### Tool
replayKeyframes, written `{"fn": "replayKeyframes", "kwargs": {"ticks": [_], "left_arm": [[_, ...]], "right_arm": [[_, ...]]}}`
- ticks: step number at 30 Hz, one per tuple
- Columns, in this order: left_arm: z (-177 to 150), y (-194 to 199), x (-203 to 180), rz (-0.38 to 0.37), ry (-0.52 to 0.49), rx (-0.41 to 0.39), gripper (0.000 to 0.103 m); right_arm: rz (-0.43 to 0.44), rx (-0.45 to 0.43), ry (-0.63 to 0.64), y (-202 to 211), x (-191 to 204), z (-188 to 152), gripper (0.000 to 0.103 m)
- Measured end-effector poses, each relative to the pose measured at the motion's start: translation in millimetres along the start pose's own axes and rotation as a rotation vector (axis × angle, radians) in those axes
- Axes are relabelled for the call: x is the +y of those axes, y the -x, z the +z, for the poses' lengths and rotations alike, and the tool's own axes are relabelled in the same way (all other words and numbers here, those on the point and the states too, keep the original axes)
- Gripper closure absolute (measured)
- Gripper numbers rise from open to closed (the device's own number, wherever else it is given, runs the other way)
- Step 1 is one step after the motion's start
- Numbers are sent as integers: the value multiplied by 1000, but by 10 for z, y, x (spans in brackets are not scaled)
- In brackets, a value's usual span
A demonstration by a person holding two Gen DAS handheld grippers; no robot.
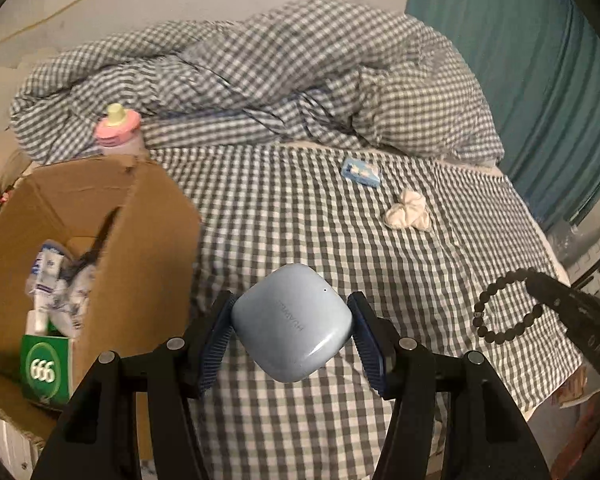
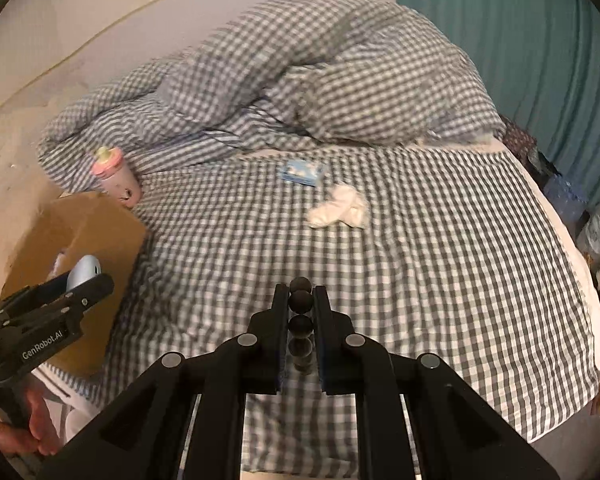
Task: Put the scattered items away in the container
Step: 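Carry the blue case and bead bracelet over the cardboard box with both tools, then open both tools to drop the case and bracelet into the box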
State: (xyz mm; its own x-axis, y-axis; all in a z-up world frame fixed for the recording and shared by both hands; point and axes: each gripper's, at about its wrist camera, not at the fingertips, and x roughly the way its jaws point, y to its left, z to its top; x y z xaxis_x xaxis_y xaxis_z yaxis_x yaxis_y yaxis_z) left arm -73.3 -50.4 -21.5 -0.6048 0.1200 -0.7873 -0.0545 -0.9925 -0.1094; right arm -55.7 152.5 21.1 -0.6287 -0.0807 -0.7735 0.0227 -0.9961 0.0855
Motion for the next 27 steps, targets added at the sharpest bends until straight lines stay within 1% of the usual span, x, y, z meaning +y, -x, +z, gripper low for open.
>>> {"fn": "replayKeyframes", "kwargs": {"ticks": [3,7,10,15,18,20,23,25,27], "left_arm": [[-16,181,175,23,24,-25,44],[-18,388,478,54,68,-44,44],[-14,586,748,86,106,-78,44],[-14,873,1279,149,164,-114,44],[-84,897,1644,182,211,-95,44],[-132,843,1830,204,233,-75,44],[-185,720,2056,221,264,-42,44],[-208,613,2167,221,278,-21,44],[-230,545,2214,215,283,-13,44]], "right_arm": [[17,-11,42,67,261,8,92],[65,-25,115,127,698,43,92],[108,-45,175,188,1092,105,92],[206,-71,284,216,1892,241,92],[277,-65,342,109,2365,320,92],[318,-46,374,-19,2689,343,92],[360,9,399,-271,3052,331,92],[365,35,417,-402,3192,289,92],[347,48,441,-532,3290,251,92]]}}
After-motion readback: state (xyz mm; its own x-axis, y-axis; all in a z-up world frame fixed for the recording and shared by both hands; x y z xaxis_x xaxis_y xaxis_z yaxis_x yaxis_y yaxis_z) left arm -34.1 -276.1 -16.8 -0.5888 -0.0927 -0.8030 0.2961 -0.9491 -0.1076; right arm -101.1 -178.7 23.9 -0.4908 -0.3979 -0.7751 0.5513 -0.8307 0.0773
